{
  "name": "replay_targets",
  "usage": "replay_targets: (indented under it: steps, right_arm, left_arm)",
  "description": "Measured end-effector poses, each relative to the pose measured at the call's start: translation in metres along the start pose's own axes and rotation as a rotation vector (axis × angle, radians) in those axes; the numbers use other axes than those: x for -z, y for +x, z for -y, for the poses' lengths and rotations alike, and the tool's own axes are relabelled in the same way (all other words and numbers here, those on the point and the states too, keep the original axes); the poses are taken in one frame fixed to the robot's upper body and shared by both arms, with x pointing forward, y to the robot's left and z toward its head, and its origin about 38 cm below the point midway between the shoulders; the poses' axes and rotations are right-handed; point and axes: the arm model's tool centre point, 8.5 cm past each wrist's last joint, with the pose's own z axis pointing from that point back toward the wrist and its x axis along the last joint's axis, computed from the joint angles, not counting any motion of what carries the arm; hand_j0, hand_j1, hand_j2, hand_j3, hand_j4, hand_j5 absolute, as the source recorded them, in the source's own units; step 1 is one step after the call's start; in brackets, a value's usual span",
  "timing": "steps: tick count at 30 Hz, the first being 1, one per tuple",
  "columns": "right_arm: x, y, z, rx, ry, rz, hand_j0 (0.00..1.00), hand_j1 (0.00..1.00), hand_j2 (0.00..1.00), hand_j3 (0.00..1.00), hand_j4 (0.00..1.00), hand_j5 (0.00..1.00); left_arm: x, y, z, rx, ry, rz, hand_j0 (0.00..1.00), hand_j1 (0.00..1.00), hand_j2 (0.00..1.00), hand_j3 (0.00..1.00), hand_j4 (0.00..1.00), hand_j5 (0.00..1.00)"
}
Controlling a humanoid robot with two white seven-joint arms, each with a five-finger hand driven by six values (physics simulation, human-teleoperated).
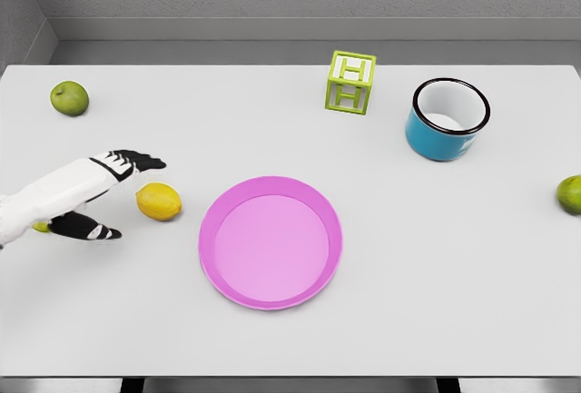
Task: Put the lemon on the plate with left arm
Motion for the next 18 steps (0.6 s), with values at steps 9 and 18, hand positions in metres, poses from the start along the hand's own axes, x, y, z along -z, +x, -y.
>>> replay_targets:
  steps: [9, 18]
  right_arm:
    - [0.000, 0.000, 0.000, 0.000, 0.000, 0.000, 1.00, 1.00, 1.00, 1.00, 1.00, 1.00]
    - [0.000, 0.000, 0.000, 0.000, 0.000, 0.000, 1.00, 1.00, 1.00, 1.00, 1.00, 1.00]
  left_arm:
    - [0.023, 0.006, 0.016, -0.039, -0.060, -0.003, 1.00, 1.00, 1.00, 1.00, 1.00, 1.00]
    - [0.036, 0.006, 0.001, -0.017, -0.041, 0.009, 1.00, 1.00, 1.00, 1.00, 1.00, 1.00]
